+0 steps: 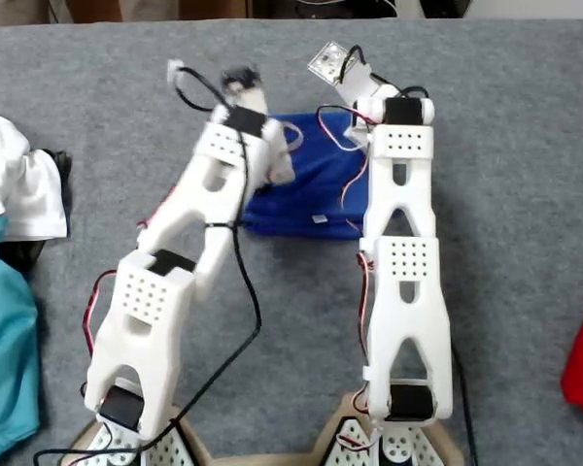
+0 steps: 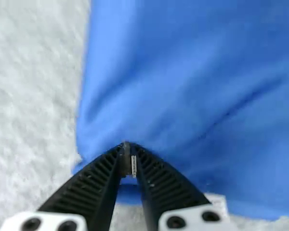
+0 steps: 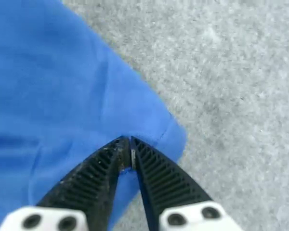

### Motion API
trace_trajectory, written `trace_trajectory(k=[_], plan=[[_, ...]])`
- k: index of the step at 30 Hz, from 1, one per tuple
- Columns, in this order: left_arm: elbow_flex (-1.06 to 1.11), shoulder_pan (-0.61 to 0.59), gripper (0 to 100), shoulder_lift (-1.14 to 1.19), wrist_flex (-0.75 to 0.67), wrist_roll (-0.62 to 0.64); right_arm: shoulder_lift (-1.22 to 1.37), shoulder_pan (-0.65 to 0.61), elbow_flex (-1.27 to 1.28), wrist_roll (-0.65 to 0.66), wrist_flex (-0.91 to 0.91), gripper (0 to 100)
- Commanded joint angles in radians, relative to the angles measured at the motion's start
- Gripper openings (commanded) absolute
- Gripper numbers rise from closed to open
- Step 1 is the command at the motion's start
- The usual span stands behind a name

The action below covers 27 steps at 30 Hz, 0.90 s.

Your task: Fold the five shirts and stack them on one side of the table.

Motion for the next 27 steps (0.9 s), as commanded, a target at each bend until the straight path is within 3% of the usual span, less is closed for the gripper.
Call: trace_trajectory(k=[1, 4, 12, 20, 27], plan=[[-0.167, -0.064, 2, -0.015, 0.028, -0.048, -0.137, 0.019, -0.053, 0.002, 0.026, 3.4], [-0.218, -0.095, 2, -0.01, -0.005, -0.101, -0.214, 0.013, -0.053, -0.008, 0.074, 3.4], [-0.215, -0.075, 2, 0.139, -0.27, -0.181, -0.36, -0.018, -0.041, -0.087, 0.365, 3.1], [-0.215, -0.068, 2, 0.259, -0.348, -0.183, -0.346, 0.024, 0.209, -0.15, 0.362, 3.0], [-0.215, -0.069, 2, 0.265, -0.35, -0.256, -0.351, 0.024, 0.386, -0.195, 0.362, 3.0]])
